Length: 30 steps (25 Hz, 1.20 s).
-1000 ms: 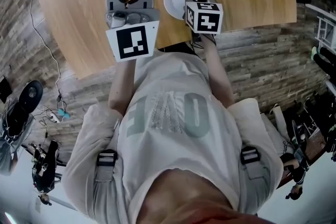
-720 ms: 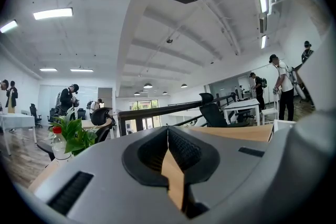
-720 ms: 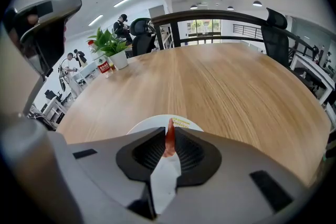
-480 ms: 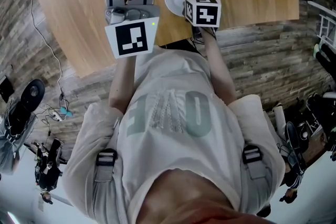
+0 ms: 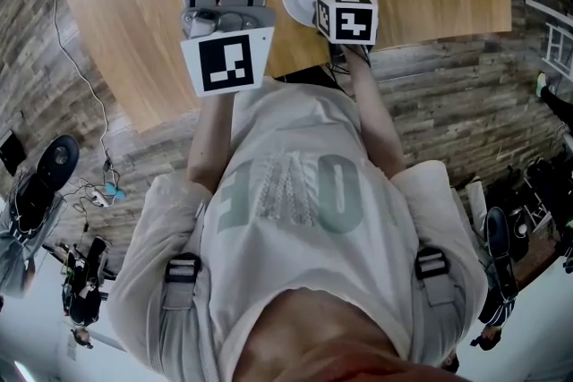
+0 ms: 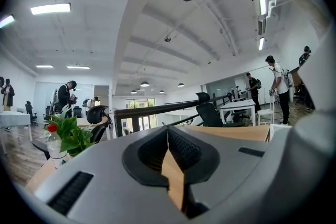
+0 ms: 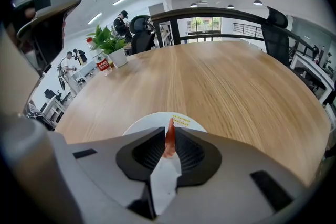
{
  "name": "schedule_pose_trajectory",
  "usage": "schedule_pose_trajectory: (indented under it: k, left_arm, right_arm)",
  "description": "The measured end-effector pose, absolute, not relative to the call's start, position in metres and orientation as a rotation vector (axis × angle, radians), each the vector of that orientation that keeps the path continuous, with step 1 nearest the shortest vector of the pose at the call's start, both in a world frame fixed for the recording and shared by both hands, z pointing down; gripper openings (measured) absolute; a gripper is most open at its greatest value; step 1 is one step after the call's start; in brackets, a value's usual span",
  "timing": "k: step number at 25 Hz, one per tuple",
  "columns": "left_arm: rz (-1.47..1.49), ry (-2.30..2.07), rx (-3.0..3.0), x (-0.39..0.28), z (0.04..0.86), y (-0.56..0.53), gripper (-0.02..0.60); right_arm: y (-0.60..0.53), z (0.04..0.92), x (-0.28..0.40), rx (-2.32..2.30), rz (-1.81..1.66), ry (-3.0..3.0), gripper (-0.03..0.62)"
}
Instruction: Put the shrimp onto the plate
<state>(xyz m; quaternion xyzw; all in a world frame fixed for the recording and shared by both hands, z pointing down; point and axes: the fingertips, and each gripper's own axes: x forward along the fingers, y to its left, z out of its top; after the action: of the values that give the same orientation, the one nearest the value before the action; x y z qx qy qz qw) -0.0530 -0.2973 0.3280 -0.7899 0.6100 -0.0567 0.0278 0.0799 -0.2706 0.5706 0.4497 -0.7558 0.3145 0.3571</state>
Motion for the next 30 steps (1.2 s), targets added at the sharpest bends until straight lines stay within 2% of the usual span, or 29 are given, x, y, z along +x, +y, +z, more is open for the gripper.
schedule_pose_trajectory:
  k: [11, 14, 27, 30]
  left_arm:
    - [-0.146, 1.895, -2.436, -0.056, 0.325, -0.294, 0.009]
    - [-0.135, 1.888, -2.433, -0.055, 0.322, -0.294, 0.009]
    - [-0.136, 1.867, -2.437, -0.054, 0.321, -0.291, 0.009]
    - [-0.126, 1.869, -2.425, -0.055, 0.318, -0.290, 0.009]
  right_arm:
    - [-0.269, 0.570, 0.084, 1.177, 0.778, -1.936, 0.067]
    - [-0.268, 0.569, 0.082, 1.175, 0.792, -1.946, 0.118]
    - [-0.275, 0.553, 0.079, 1.217, 0.785, -1.981, 0.115]
    - [-0.281, 0.546, 0.082, 1.257, 0.744, -1.985, 0.079]
